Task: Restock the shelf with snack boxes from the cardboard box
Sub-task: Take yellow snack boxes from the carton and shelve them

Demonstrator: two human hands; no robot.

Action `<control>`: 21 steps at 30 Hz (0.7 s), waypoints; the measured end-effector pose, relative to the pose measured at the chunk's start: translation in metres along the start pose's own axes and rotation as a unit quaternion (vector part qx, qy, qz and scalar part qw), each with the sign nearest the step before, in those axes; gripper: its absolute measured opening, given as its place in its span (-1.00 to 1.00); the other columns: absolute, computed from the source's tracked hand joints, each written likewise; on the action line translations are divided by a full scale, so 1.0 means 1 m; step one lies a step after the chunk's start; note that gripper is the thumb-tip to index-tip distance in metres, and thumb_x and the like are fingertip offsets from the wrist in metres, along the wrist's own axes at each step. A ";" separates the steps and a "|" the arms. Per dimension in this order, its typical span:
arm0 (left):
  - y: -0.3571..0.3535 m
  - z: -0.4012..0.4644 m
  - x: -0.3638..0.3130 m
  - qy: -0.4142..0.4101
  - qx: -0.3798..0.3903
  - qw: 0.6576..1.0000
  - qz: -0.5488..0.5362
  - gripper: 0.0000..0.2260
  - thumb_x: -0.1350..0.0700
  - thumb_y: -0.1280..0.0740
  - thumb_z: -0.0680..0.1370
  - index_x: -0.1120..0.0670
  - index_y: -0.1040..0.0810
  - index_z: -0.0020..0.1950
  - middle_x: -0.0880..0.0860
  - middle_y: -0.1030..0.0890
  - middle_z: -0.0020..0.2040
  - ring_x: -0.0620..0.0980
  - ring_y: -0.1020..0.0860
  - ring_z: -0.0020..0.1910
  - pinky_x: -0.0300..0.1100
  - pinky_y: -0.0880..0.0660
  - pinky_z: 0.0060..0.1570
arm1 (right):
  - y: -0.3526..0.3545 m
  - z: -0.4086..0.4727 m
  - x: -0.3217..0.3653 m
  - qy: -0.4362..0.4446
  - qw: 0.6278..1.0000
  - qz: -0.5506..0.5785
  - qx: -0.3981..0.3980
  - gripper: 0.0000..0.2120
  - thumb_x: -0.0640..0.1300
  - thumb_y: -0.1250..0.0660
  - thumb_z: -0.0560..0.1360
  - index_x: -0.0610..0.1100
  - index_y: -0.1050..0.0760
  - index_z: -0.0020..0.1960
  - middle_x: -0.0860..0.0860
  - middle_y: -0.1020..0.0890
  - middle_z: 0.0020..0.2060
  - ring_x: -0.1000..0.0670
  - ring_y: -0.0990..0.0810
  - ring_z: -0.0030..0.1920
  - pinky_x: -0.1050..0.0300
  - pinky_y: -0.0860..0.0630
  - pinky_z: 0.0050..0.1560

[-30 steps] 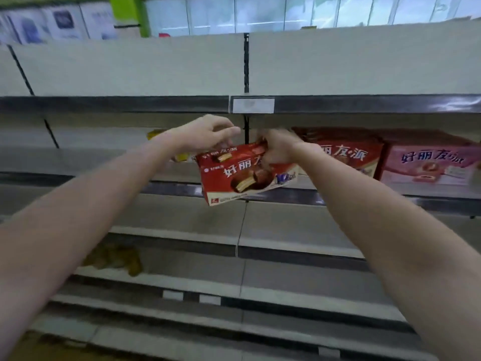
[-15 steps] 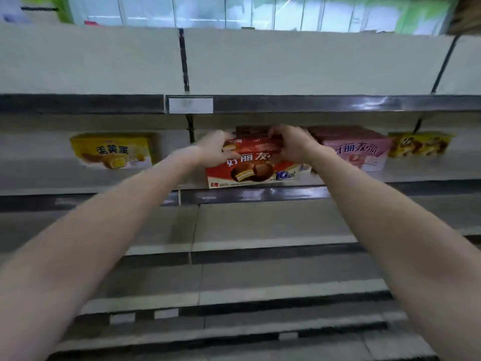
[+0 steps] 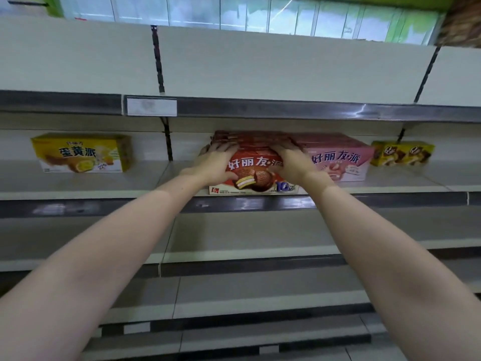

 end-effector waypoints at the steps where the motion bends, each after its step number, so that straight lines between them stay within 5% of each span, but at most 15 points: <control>1: -0.002 0.000 0.000 0.002 -0.006 1.000 0.011 -0.20 -0.09 -0.49 0.46 -0.02 -0.16 0.59 0.04 -0.24 0.57 0.12 -0.17 0.53 0.12 -0.10 0.49 | -0.004 0.000 -0.002 0.011 1.000 -0.011 -0.007 -0.21 0.17 -0.46 0.44 -0.01 -0.24 0.56 -0.02 -0.27 0.54 -0.09 -0.20 0.54 -0.06 -0.10 0.51; 4: -0.004 0.004 -0.003 0.019 -0.040 0.999 0.017 -0.14 -0.04 -0.56 0.37 -0.01 -0.20 0.57 0.03 -0.29 0.54 0.11 -0.21 0.52 0.09 -0.10 0.50 | -0.009 0.000 -0.004 0.032 0.999 -0.042 0.000 -0.09 0.23 -0.50 0.36 0.03 -0.18 0.58 0.01 -0.26 0.54 -0.07 -0.17 0.54 -0.11 -0.05 0.52; 13: -0.009 0.007 0.002 0.016 -0.078 0.997 0.021 -0.17 -0.08 -0.55 0.38 0.02 -0.24 0.55 0.06 -0.31 0.53 0.09 -0.26 0.50 0.07 -0.12 0.49 | -0.003 0.010 0.017 0.001 1.000 0.000 0.023 -0.29 0.11 -0.40 0.43 -0.01 -0.28 0.52 -0.10 -0.45 0.41 -0.20 -0.42 0.38 -0.12 -0.29 0.43; 17: 0.005 -0.008 0.019 0.023 -0.124 0.991 -0.045 -0.41 -0.11 -0.40 0.53 0.06 -0.34 0.49 0.10 -0.43 0.44 0.13 -0.41 0.39 0.04 -0.36 0.36 | -0.006 0.018 0.052 0.047 0.998 0.035 0.015 -0.38 0.09 -0.32 0.43 -0.01 -0.36 0.47 -0.10 -0.47 0.40 -0.18 -0.41 0.40 -0.12 -0.26 0.45; 21: 0.014 -0.031 0.049 0.023 -0.116 0.990 -0.070 -0.66 0.15 -0.19 0.65 0.13 -0.43 0.44 0.15 -0.49 0.38 0.15 -0.48 0.32 -0.10 -0.40 0.24 | -0.014 0.032 0.095 0.091 0.994 0.060 0.026 -0.38 0.06 -0.23 0.42 -0.03 -0.38 0.47 -0.12 -0.43 0.44 -0.17 -0.37 0.44 -0.10 -0.26 0.46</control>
Point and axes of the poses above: each hand's wrist, its own z-axis towards the middle knuckle, its own y-axis out of the back of the hand, x = y × z, the point moved 7 cm from there along z, towards the middle knuckle
